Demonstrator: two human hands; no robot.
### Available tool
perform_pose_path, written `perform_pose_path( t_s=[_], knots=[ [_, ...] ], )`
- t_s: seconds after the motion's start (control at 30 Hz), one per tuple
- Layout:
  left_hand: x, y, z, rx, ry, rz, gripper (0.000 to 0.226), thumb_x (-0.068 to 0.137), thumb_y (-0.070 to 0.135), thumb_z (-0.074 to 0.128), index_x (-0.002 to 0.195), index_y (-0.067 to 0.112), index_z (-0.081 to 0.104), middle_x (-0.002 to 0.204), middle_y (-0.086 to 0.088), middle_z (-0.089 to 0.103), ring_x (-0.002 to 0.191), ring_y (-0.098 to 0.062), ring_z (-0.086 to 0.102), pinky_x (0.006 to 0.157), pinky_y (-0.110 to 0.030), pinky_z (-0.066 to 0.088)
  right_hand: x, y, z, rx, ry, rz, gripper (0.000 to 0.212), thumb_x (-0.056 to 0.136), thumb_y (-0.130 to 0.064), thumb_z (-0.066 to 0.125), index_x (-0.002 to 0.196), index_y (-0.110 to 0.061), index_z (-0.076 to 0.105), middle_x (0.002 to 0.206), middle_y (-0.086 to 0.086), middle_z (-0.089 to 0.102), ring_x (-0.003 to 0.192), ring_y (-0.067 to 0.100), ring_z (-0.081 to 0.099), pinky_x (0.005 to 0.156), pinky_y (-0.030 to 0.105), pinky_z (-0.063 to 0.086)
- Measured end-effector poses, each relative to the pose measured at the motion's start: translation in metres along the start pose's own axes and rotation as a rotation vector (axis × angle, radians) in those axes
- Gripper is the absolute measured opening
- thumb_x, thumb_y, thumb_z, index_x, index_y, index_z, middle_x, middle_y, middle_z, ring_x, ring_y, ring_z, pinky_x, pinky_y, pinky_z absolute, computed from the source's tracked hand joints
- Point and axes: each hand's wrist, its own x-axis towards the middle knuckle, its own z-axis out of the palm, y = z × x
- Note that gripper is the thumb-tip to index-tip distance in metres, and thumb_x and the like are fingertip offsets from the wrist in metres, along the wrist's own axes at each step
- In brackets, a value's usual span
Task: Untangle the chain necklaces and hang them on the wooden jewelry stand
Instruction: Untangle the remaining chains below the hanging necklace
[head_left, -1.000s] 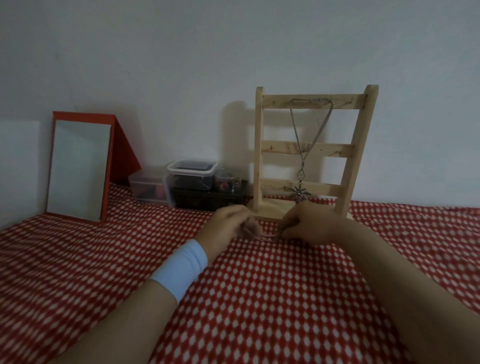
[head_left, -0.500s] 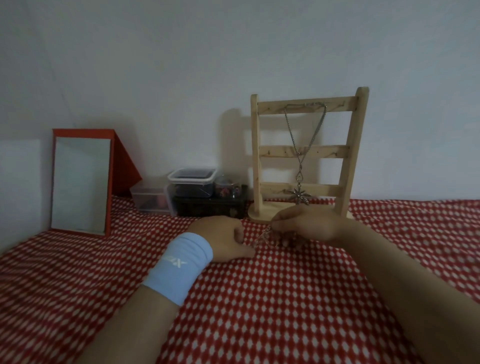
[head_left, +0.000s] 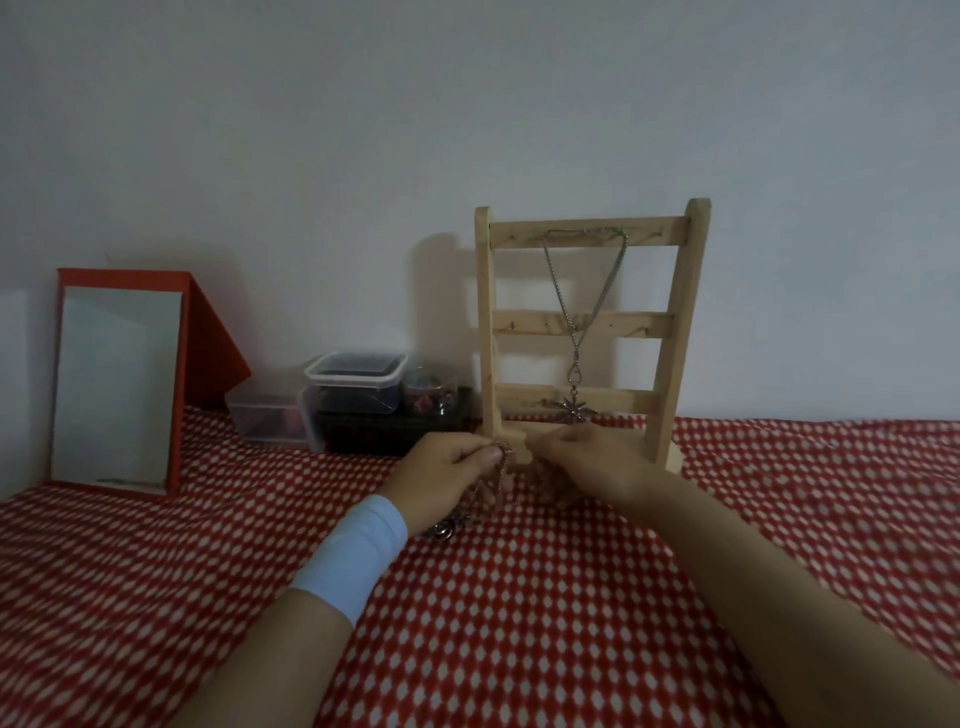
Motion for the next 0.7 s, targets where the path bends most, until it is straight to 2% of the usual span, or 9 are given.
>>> perform_pose_path(
  t_s=[0.07, 0.13, 0.23, 0.3, 0.37, 0.47, 0.57, 0.63, 0.7],
  knots=[
    [-0.001, -0.007, 0.006, -0.012, 0.002, 0.010, 0.028, 0.102, 0.019, 0.048, 0.095, 0.012, 0.074, 0.084, -0.003, 0.076, 0.074, -0.019, 0.072, 0.078, -0.027, 0.056, -0.002, -0.001, 0.001, -0.047, 0.020, -0.087, 0.017, 0.099, -0.032, 0.063, 0.103, -0.019, 0.073, 0.095, -0.003, 0.074, 0.077, 0.009, 0.069, 0.065, 0.020, 0.057],
    [-0.003, -0.011, 0.009, -0.018, -0.032, 0.020, 0.030, 0.102, 0.019, 0.047, 0.091, 0.011, 0.074, 0.084, -0.002, 0.076, 0.076, -0.016, 0.071, 0.080, -0.027, 0.055, -0.002, -0.001, 0.004, -0.012, -0.006, -0.164, 0.015, 0.097, -0.024, 0.066, 0.110, -0.028, 0.072, 0.106, -0.009, 0.073, 0.085, 0.004, 0.069, 0.071, 0.019, 0.055],
    [-0.003, -0.013, 0.007, -0.040, -0.062, 0.021, 0.030, 0.101, 0.020, 0.051, 0.087, 0.008, 0.076, 0.085, -0.001, 0.077, 0.082, -0.016, 0.072, 0.087, -0.031, 0.055, -0.002, -0.004, 0.007, 0.007, -0.030, -0.242, 0.015, 0.096, -0.022, 0.068, 0.107, -0.023, 0.078, 0.100, -0.007, 0.078, 0.089, 0.007, 0.073, 0.082, 0.020, 0.057],
    [-0.002, -0.013, 0.003, -0.081, -0.064, -0.002, 0.031, 0.100, 0.022, 0.052, 0.089, 0.006, 0.076, 0.086, -0.004, 0.077, 0.083, -0.019, 0.072, 0.088, -0.033, 0.055, -0.002, -0.006, 0.005, 0.015, -0.010, -0.257, 0.012, 0.094, -0.020, 0.070, 0.100, -0.017, 0.080, 0.089, -0.002, 0.079, 0.077, 0.012, 0.073, 0.074, 0.023, 0.060],
    [-0.001, -0.010, -0.002, -0.135, -0.099, -0.062, 0.031, 0.101, 0.023, 0.051, 0.093, 0.005, 0.075, 0.087, -0.010, 0.076, 0.081, -0.023, 0.072, 0.086, -0.036, 0.057, -0.003, -0.007, 0.002, 0.011, -0.010, -0.256, 0.010, 0.092, -0.017, 0.072, 0.096, -0.013, 0.080, 0.085, -0.002, 0.079, 0.070, 0.007, 0.070, 0.068, 0.019, 0.056],
    [0.007, 0.003, -0.010, -0.090, -0.240, -0.144, 0.031, 0.101, 0.025, 0.051, 0.098, 0.002, 0.073, 0.089, -0.013, 0.076, 0.078, -0.025, 0.072, 0.076, -0.032, 0.058, -0.002, -0.008, -0.001, -0.078, -0.029, -0.280, 0.009, 0.091, -0.017, 0.073, 0.096, -0.016, 0.081, 0.091, -0.009, 0.079, 0.084, 0.001, 0.072, 0.078, 0.014, 0.055],
    [0.019, 0.017, -0.017, 0.022, -0.339, -0.184, 0.033, 0.100, 0.028, 0.052, 0.098, 0.003, 0.073, 0.092, -0.014, 0.076, 0.081, -0.025, 0.072, 0.077, -0.033, 0.059, -0.002, -0.008, -0.003, -0.146, 0.011, -0.284, 0.007, 0.090, -0.019, 0.075, 0.093, -0.019, 0.081, 0.087, -0.012, 0.078, 0.082, -0.001, 0.072, 0.076, 0.012, 0.055],
    [0.026, 0.021, -0.017, 0.076, -0.340, -0.162, 0.030, 0.099, 0.030, 0.053, 0.093, 0.010, 0.075, 0.087, -0.008, 0.076, 0.080, -0.021, 0.072, 0.077, -0.031, 0.058, 0.000, -0.006, -0.005, -0.193, 0.078, -0.279, 0.006, 0.089, -0.021, 0.076, 0.087, -0.024, 0.081, 0.083, -0.014, 0.078, 0.079, -0.003, 0.071, 0.072, 0.012, 0.055],
    [0.031, 0.021, -0.010, 0.152, -0.272, -0.075, 0.029, 0.099, 0.032, 0.053, 0.080, 0.026, 0.075, 0.073, 0.009, 0.074, 0.071, -0.005, 0.069, 0.075, -0.026, 0.054, 0.001, -0.004, -0.006, -0.208, 0.146, -0.291, 0.010, 0.088, -0.021, 0.077, 0.083, -0.029, 0.080, 0.080, -0.015, 0.077, 0.077, -0.004, 0.070, 0.069, 0.012, 0.054]
  ],
)
